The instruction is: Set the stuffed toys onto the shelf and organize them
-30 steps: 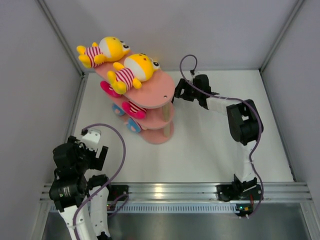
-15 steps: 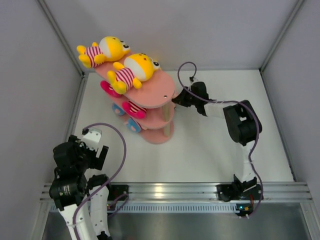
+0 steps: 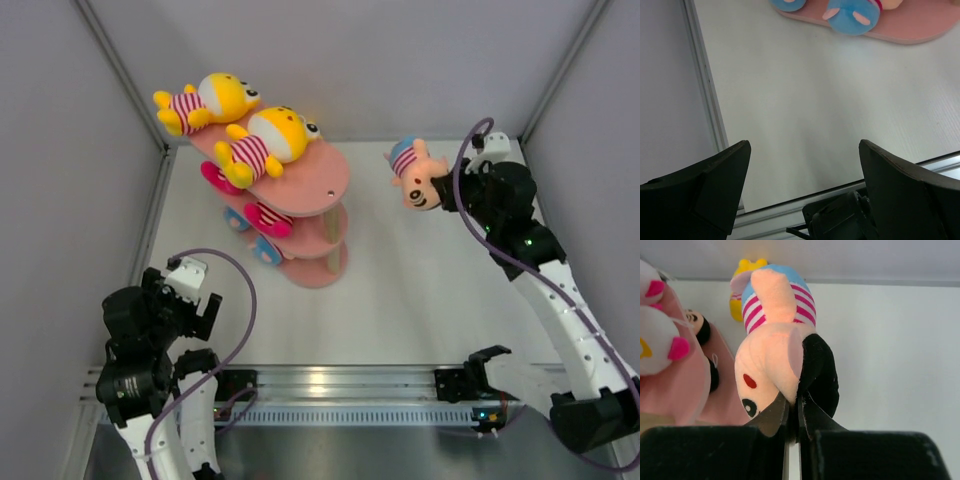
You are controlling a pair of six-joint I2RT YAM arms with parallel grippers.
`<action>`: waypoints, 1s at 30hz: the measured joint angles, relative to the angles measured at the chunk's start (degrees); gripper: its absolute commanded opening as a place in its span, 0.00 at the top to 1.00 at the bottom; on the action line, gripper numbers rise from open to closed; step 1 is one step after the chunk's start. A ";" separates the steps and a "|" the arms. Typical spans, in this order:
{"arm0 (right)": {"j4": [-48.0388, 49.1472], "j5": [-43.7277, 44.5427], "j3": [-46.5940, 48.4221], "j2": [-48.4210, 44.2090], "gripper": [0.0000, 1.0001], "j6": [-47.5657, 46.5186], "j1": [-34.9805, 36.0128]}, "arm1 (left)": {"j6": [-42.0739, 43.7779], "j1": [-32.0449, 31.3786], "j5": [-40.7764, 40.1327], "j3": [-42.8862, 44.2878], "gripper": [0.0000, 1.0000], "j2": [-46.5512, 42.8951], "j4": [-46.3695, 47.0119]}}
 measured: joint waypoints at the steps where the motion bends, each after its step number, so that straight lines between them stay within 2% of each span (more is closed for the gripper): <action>1: -3.93 0.07 0.46 -2.64 1.00 -1.92 0.02 | -0.15 0.00 0.81 0.59 0.04 -0.07 0.00; 6: -19.54 -3.93 2.78 -9.64 1.00 -9.51 0.22 | -0.55 0.00 4.33 3.37 0.04 -0.11 -0.02; 10: -27.76 -16.83 4.98 -12.79 1.00 -16.83 1.18 | -1.36 0.00 7.19 6.54 0.03 0.02 -0.04; 12: -30.12 -21.59 5.11 -13.62 1.00 -19.58 3.96 | -1.84 0.00 9.31 8.24 0.03 0.24 -0.04; 15: -32.59 -23.41 5.14 -13.07 1.00 -22.43 13.62 | -3.45 0.00 14.14 11.17 0.04 1.07 -0.02; 20: -34.16 -21.11 6.01 -3.96 1.00 -25.59 35.65 | -6.93 -0.02 22.18 12.76 0.04 2.38 -0.02; 22: -34.01 -20.87 6.49 -0.55 1.00 -26.88 40.98 | -7.61 -0.04 24.17 12.76 0.02 2.60 -0.02; 26: -32.15 -22.82 14.32 9.20 1.00 -29.92 47.91 | -8.63 -0.04 29.55 12.76 0.01 2.54 -0.02; 30: -30.32 -24.22 25.83 19.28 1.00 -33.24 49.51 | -9.38 -0.04 36.06 12.50 0.02 1.68 0.00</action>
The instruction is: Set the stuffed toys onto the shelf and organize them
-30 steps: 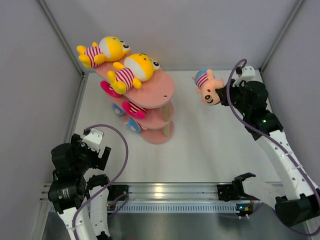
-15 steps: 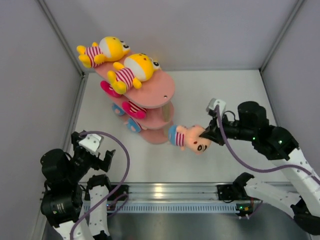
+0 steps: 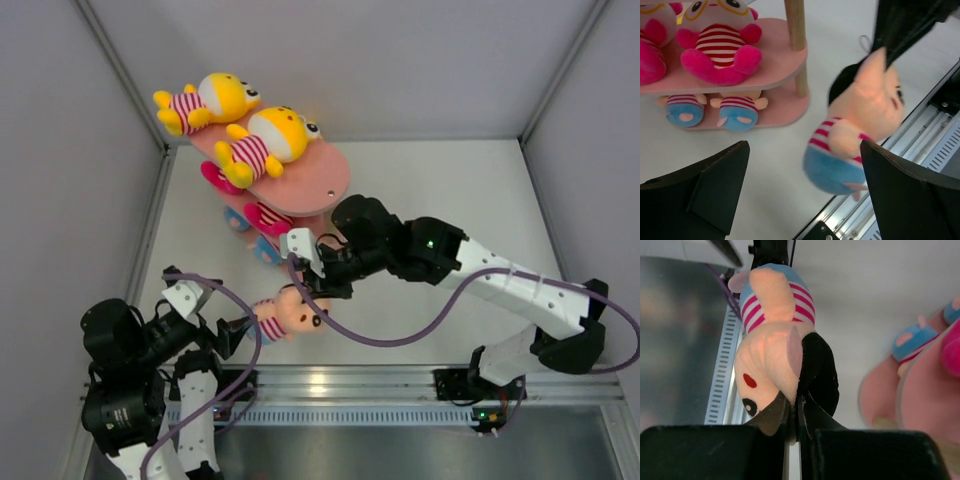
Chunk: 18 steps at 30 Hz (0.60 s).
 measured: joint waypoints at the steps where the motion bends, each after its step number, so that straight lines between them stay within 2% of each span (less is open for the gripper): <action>1: 0.59 -0.37 2.73 2.29 1.00 -0.87 0.17 | -0.07 0.00 1.20 -0.26 0.01 -0.55 0.00; 10: -0.09 -5.88 18.01 13.31 1.00 -7.96 1.77 | 0.26 0.00 6.73 -2.19 0.01 -5.35 -0.02; 15: 0.02 -9.35 19.63 13.55 1.00 -12.13 2.51 | 0.68 1.03 5.99 -2.23 0.02 -5.16 -0.02; 17: 0.48 -9.77 19.63 13.57 1.00 -12.63 3.15 | 0.70 1.60 6.05 -2.25 0.07 -5.07 -0.04; 18: 0.87 -9.75 19.63 13.57 1.00 -12.70 3.23 | 0.74 1.77 6.23 -2.27 0.29 -5.07 -0.07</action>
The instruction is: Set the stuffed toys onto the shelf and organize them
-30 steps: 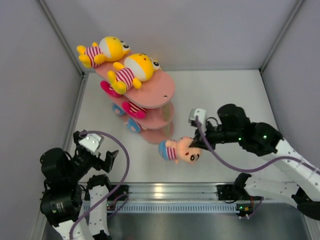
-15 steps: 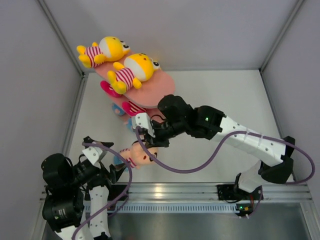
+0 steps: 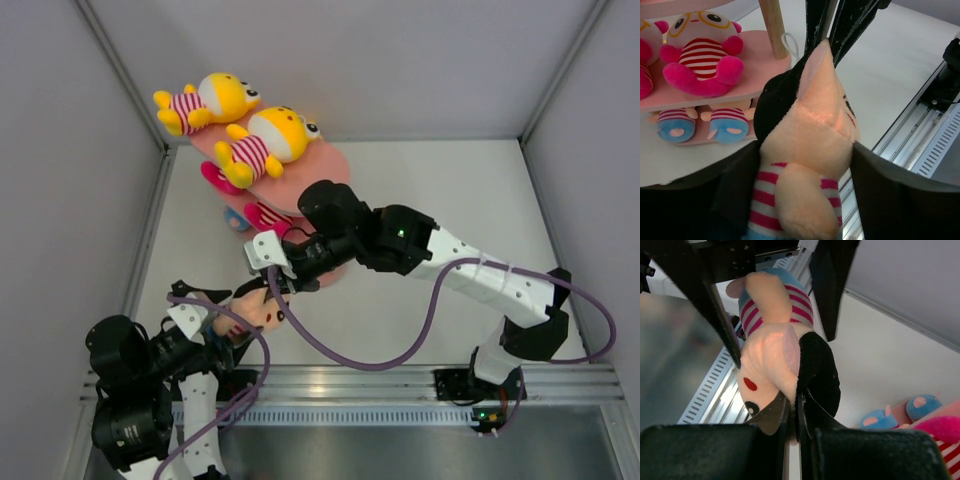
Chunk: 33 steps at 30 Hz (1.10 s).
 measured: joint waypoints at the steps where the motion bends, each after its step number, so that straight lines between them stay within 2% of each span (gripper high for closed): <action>1: 0.74 0.00 0.00 0.02 1.00 -0.02 0.00 | -0.15 0.07 0.17 0.00 0.43 0.04 -0.04; 2: 1.55 0.02 0.02 0.07 1.00 0.00 0.00 | 0.11 0.11 0.24 -0.02 0.61 0.07 0.00; 3: 2.23 -0.02 0.04 0.11 1.00 0.02 0.00 | 0.02 0.24 0.22 -0.02 0.73 0.07 -0.09; 4: 2.97 0.00 0.04 0.17 0.99 0.04 0.00 | 0.13 0.28 0.07 -0.02 0.98 0.07 -0.04; 5: 3.78 0.02 0.04 0.20 0.97 0.17 0.00 | 0.28 0.33 -0.15 -0.02 1.00 0.07 0.00; 7: 5.16 0.50 -0.15 0.20 0.81 0.79 0.00 | 0.33 0.42 -1.05 0.04 1.00 0.09 0.24; 8: 6.19 1.01 -0.55 0.17 0.70 0.96 0.00 | 0.26 0.46 -1.77 0.07 1.00 0.09 0.42; 9: 7.91 1.99 -1.46 -0.04 0.50 1.53 0.00 | 0.00 0.48 -2.60 0.15 1.00 0.09 0.44; 12: 16.83 7.39 -8.48 -2.80 0.33 3.93 0.04 | -1.46 0.57 -6.56 0.26 1.00 0.76 0.42; 18: 35.45 20.15 -29.09 -16.26 0.21 7.67 0.20 | -8.48 0.57 -16.50 0.31 1.00 4.63 2.01; 23: 48.87 28.94 -39.60 -26.01 0.22 8.81 3.74 | -17.09 0.57 -22.38 0.48 1.00 5.62 5.68; 28: 59.63 34.36 -42.25 -23.19 0.25 12.59 12.20 | -25.57 0.96 -27.67 3.10 1.00 6.27 8.59; 33: 65.53 38.58 -42.95 -15.28 0.24 19.50 15.63 | -32.35 1.42 -30.93 6.10 1.00 6.40 10.38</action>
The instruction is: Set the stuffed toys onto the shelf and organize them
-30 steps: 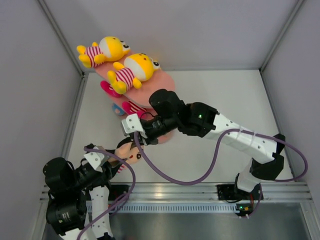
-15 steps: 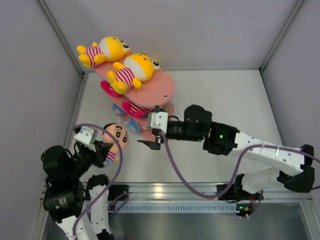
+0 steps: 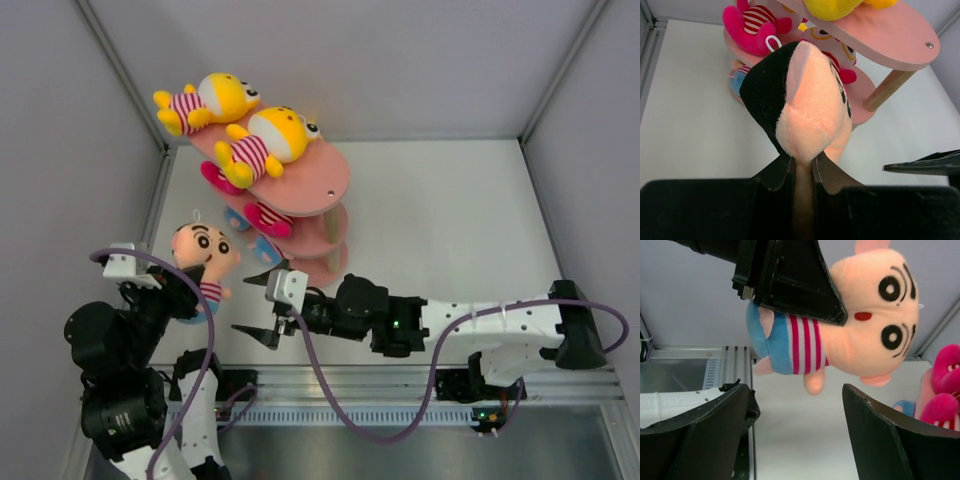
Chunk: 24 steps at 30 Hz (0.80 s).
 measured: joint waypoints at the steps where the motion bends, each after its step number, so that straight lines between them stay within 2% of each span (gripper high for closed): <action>1: 0.90 0.90 -0.44 1.03 0.23 0.94 0.33 | -1.16 0.07 -0.42 0.26 1.00 -0.07 0.28; 10: 6.23 4.83 1.64 9.27 0.23 7.30 1.31 | -8.46 2.38 0.81 -0.50 1.00 -1.01 0.72; 13: 6.78 5.42 4.09 11.58 0.28 8.39 1.33 | -9.44 2.64 1.40 -1.14 1.00 -1.20 0.94; 14: 6.80 5.68 4.98 12.33 0.36 8.85 1.33 | -9.66 2.71 1.38 -1.22 1.00 -1.20 1.16; 15: 6.80 6.05 5.57 12.90 0.56 9.11 1.31 | -9.75 2.80 1.40 -1.33 1.00 -1.20 1.51; 16: 6.78 6.67 6.27 13.60 0.70 9.33 1.29 | -9.75 2.84 1.38 -1.46 1.00 -1.25 1.75; 17: 6.80 7.15 6.71 14.05 0.93 9.55 1.25 | -9.73 2.84 1.36 -1.53 1.00 -1.25 1.77; 18: 6.71 7.82 6.95 14.38 1.00 9.70 1.22 | -9.70 2.84 1.36 -1.62 0.99 -1.27 1.81; 19: 6.64 8.44 6.97 14.53 1.00 10.14 1.22 | -9.51 2.84 1.36 -1.70 0.96 -1.29 1.75; 21: 6.23 9.16 6.97 14.51 1.00 10.71 1.22 | -8.52 2.84 1.38 -2.01 0.82 -1.57 1.77; 22: 5.79 9.20 6.97 14.40 1.00 10.67 1.22 | -7.69 2.84 1.40 -2.05 0.62 -1.68 1.73; 24: 4.17 9.05 6.93 13.88 1.00 10.54 1.22 | -5.11 2.84 1.33 -2.10 0.45 -2.01 1.70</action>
